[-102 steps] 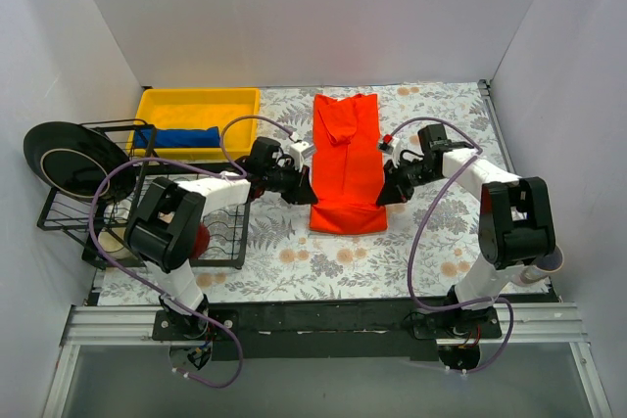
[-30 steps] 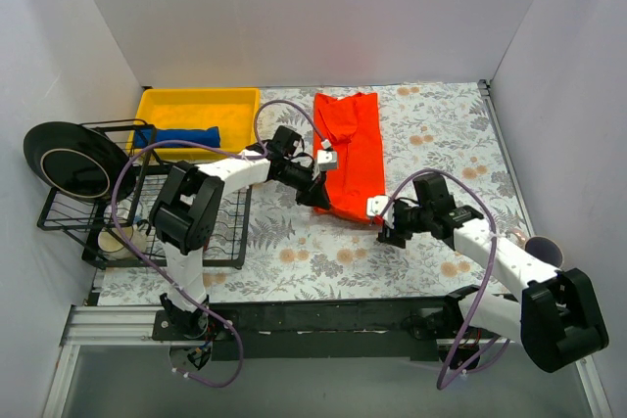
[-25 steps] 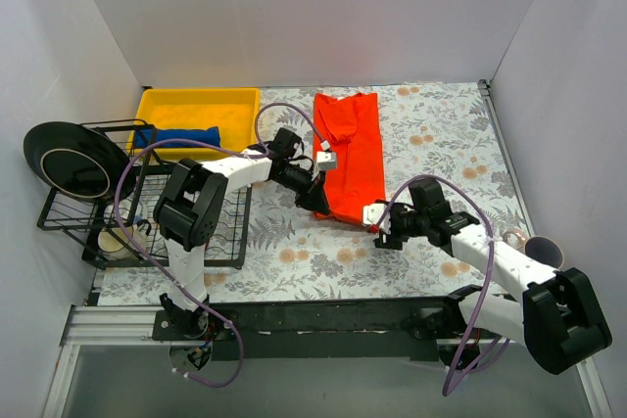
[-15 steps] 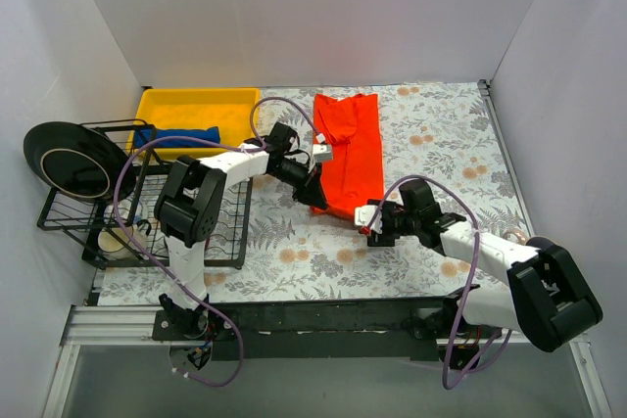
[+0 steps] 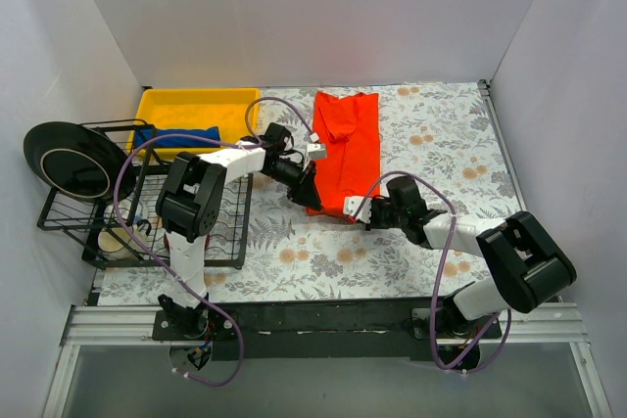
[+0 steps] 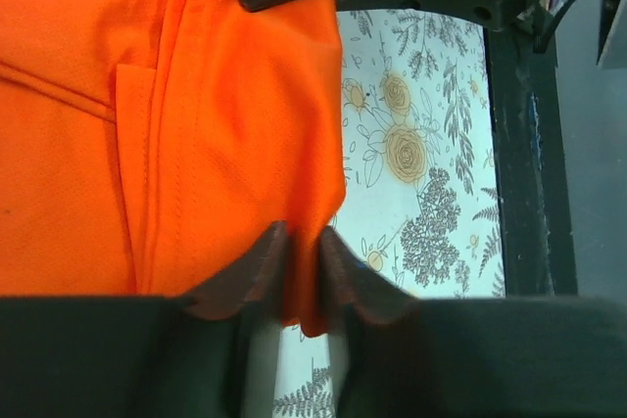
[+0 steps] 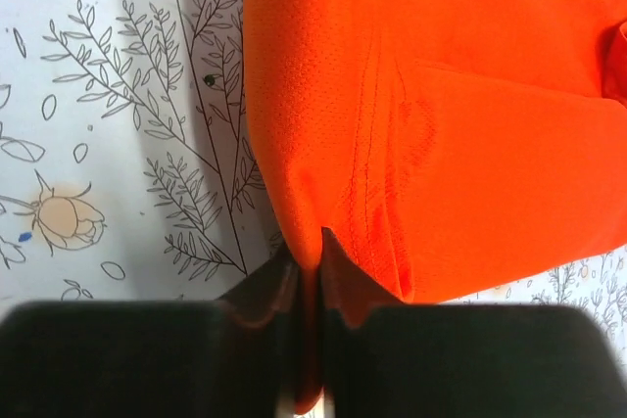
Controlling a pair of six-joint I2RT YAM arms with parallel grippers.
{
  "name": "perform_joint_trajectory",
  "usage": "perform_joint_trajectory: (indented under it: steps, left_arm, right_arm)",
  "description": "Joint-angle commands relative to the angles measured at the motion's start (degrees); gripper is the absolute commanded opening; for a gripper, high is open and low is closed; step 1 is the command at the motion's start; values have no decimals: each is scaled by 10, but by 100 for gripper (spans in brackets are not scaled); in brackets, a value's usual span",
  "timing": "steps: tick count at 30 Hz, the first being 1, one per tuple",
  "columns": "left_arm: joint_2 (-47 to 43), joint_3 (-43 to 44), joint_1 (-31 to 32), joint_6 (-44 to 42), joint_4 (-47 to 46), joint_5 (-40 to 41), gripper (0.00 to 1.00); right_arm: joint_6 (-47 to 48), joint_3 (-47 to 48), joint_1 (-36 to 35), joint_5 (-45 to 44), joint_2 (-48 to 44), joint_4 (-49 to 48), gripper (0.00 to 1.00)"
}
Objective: Roll the t-shirts
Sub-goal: Roll the T-shirt to the center of the board.
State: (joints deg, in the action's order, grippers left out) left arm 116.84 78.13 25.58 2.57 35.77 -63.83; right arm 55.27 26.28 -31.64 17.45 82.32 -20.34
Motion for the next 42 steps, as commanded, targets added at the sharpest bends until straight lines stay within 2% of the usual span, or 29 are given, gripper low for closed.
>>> perform_joint_trajectory:
  steps: [1, 2, 6, 11, 15, 21, 29, 33, 35, 39, 40, 42]
  left_arm:
    - [-34, -32, -6, 20, -39, 19, 30]
    - [-69, -52, -7, 29, -93, 33, 39]
    - [-185, -177, -6, 61, -252, 98, 56]
    - [-279, -298, 32, 30, -391, 177, 63]
    - [-304, -337, 61, 3, -449, 206, 65]
    - [-281, -337, 81, -40, -451, 184, 65]
    - [-276, -340, 100, -115, -389, 158, 63]
    - [-269, -358, 117, -157, -389, 188, 63]
    - [-264, -377, 123, -162, -426, 217, 62]
    - [-233, -382, 126, -158, -473, 275, 52]
    - [-229, -381, 126, -154, -483, 285, 46]
    - [-222, -369, 126, -143, -483, 303, 40]
  right_arm:
    - [-27, 48, -2, 16, -10, 55, 6]
    - [-37, 55, -1, 23, -15, 95, 5]
    - [-87, 89, 3, 73, -28, 184, 3]
    - [-118, 101, 3, 87, -25, 220, 3]
    - [-105, 98, 3, 80, -27, 219, 3]
    - [-96, 103, 3, 73, -26, 232, 3]
    - [-118, 86, 3, 72, -37, 223, 2]
    - [-124, 84, 3, 75, -38, 223, 3]
    - [-125, 85, 3, 77, -38, 224, 3]
    - [-113, 92, 3, 78, -37, 247, 2]
    - [-111, 92, 3, 77, -37, 252, 2]
    - [-97, 90, 3, 79, -39, 257, 2]
